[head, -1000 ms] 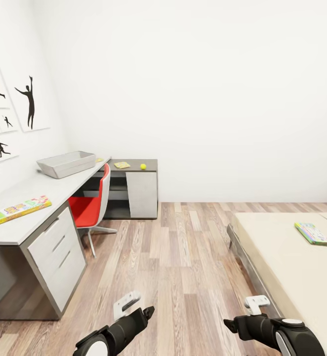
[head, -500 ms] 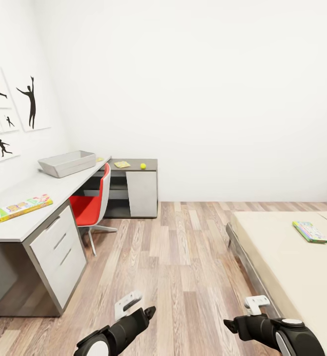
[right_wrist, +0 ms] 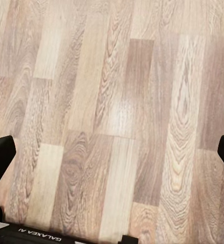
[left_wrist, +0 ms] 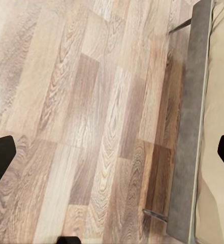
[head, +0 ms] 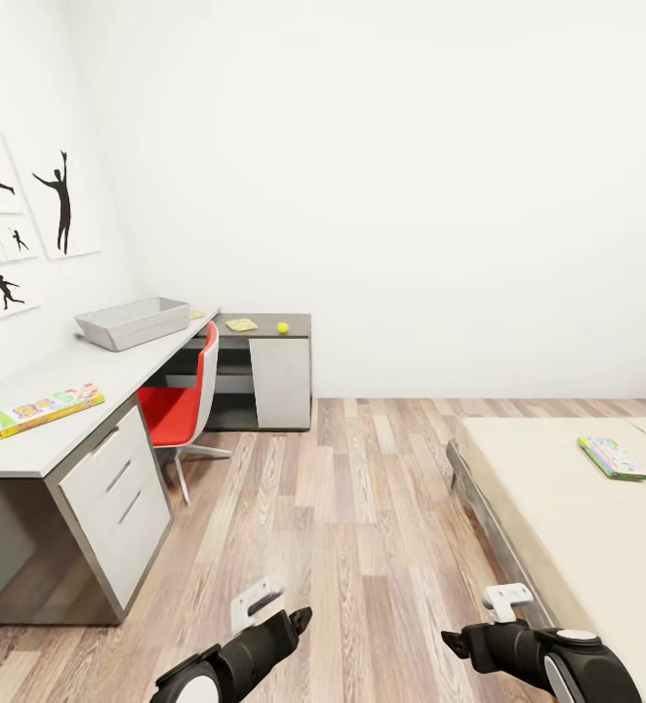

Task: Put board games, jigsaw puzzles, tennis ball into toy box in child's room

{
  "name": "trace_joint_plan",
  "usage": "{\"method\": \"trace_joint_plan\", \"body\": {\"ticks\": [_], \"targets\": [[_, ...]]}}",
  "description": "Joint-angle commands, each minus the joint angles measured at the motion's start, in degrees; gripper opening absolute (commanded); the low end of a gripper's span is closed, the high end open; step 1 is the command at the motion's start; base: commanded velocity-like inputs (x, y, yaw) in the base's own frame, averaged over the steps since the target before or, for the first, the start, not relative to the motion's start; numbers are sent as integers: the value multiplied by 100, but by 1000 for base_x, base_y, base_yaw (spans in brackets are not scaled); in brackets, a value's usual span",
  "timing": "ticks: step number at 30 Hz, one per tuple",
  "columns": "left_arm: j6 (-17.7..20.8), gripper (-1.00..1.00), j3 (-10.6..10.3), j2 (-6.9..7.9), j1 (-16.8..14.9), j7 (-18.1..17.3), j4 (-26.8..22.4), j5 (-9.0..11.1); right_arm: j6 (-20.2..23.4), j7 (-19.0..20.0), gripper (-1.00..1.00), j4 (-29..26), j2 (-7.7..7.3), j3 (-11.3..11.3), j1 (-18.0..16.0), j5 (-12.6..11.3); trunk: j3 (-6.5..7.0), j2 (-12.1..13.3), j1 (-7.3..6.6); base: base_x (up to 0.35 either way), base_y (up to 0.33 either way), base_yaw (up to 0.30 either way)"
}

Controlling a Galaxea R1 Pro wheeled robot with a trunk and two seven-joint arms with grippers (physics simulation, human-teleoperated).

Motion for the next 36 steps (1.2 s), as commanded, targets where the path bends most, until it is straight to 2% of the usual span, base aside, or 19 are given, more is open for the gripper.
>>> {"method": "trace_joint_plan", "body": {"ticks": [1, 13, 36], "targets": [[5, 100, -2, -1, -3, 57, -8, 60, 28, 14, 100, -5, -1, -5, -4, -6, -6, -3, 0, -2, -19, 0], [1, 100, -27, 3, -4, 59, -8, 56, 28, 14, 100, -12, -1, -4, -3, -6, -6, -3, 0, -1, -102, 0], [0, 100, -38, 4, -4, 71, -8, 55, 28, 14, 100, -14, -1, -4, -3, -3, -6, -3, 0, 0, -250, 0]]}}
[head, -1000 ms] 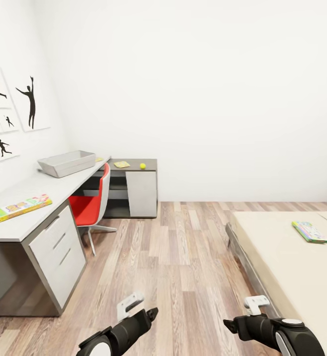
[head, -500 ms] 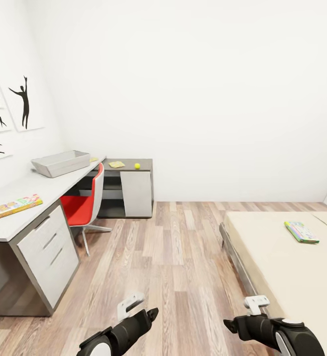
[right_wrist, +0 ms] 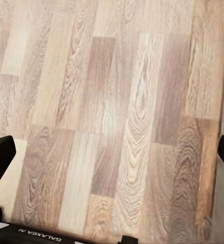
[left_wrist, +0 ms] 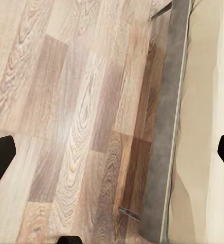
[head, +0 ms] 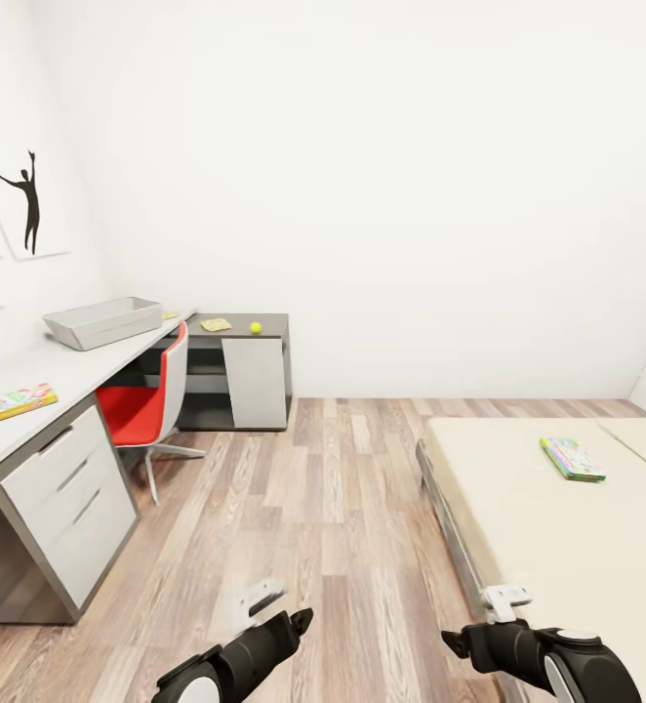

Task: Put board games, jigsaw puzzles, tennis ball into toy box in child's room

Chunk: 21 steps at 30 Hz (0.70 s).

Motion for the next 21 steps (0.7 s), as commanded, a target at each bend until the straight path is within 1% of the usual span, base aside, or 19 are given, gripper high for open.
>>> {"method": "trace_joint_plan", "body": {"ticks": [1, 10, 14, 21], "targets": [[6, 100, -1, -2, -3, 59, -9, 60, 27, 15, 100, -3, -1, -4, -4, -5, -6, -3, 0, 0, -271, 0], [1, 100, 3, -2, -3, 55, -9, 60, 37, 15, 100, -5, 1, -17, -4, -7, -6, -3, 0, 0, -256, 0], [-1, 100, 5, -2, -3, 53, -9, 60, 44, 15, 100, -26, 6, -25, -4, -12, -6, -3, 0, 0, -139, -42], [-2, 100, 6, 4, -3, 52, -9, 60, 53, 15, 100, -54, 21, -23, -4, -14, -6, -3, 0, 0, -62, -93]]}}
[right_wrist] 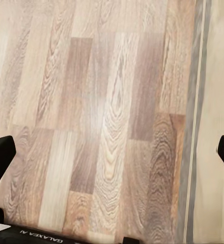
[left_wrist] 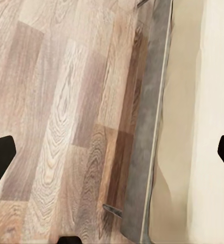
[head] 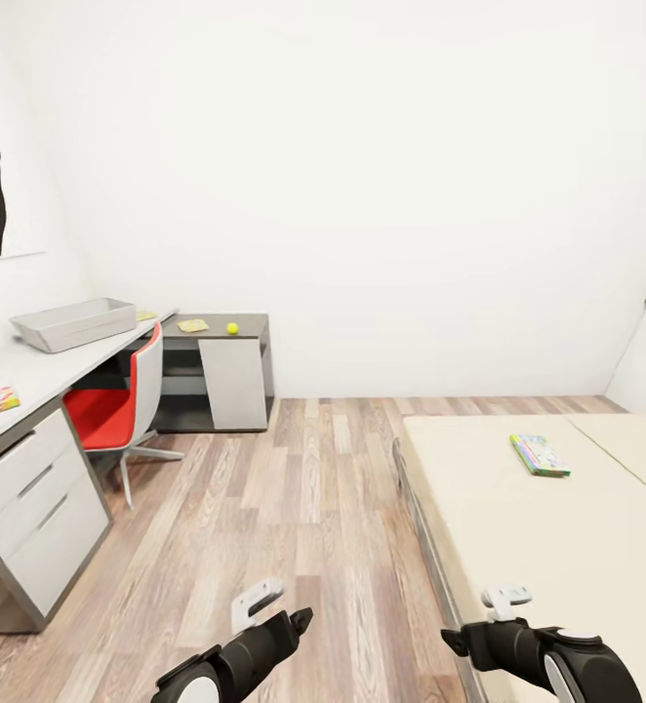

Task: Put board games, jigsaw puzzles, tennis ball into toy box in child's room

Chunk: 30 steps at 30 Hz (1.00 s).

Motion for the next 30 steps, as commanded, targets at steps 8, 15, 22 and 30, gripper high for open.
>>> {"method": "trace_joint_plan", "body": {"ticks": [8, 15, 22, 30], "targets": [[4, 100, -1, 2, -1, 58, -9, 60, 33, 14, 100, -17, 5, -1, -4, -3, -6, -4, 0, 0, -23, -37], [4, 100, -1, 2, 0, 57, -9, 60, 35, 14, 100, -21, 5, 3, -4, -2, -6, -4, 0, 0, -8, -12], [4, 100, -1, 3, 0, 64, -9, 60, 35, 14, 100, -22, 4, 5, -4, -2, -6, -4, 0, 0, -53, -5], [4, 100, -1, 3, 2, 63, -9, 60, 35, 14, 100, -23, 4, 6, -4, -2, -6, -4, 0, 0, -198, -1]]}}
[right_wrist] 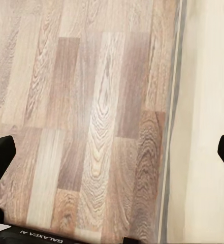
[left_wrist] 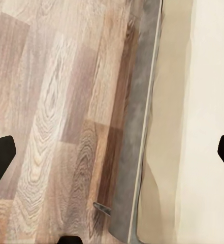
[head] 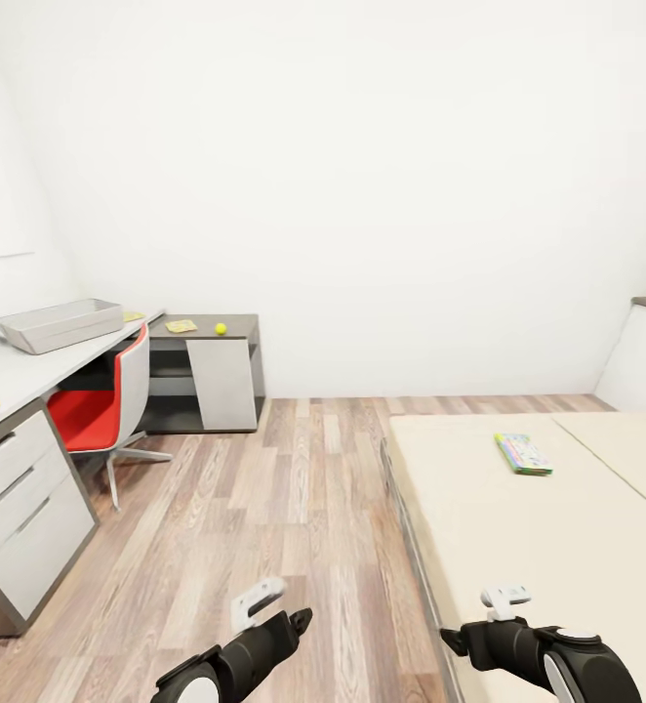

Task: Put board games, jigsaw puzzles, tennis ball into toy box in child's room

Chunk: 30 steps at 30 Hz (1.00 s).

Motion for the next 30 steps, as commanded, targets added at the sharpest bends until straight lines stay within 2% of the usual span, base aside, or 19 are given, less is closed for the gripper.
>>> {"method": "trace_joint_plan", "body": {"ticks": [1, 30], "targets": [[5, 100, -1, -2, -4, 56, -9, 60, 26, 15, 100, -3, -1, -4, -4, -6, -6, -3, 0, 0, -235, -1], [5, 100, -2, -2, -6, 65, -9, 60, 21, 15, 100, -3, -9, 1, -4, -6, -6, -3, 0, 0, -266, 0]]}}
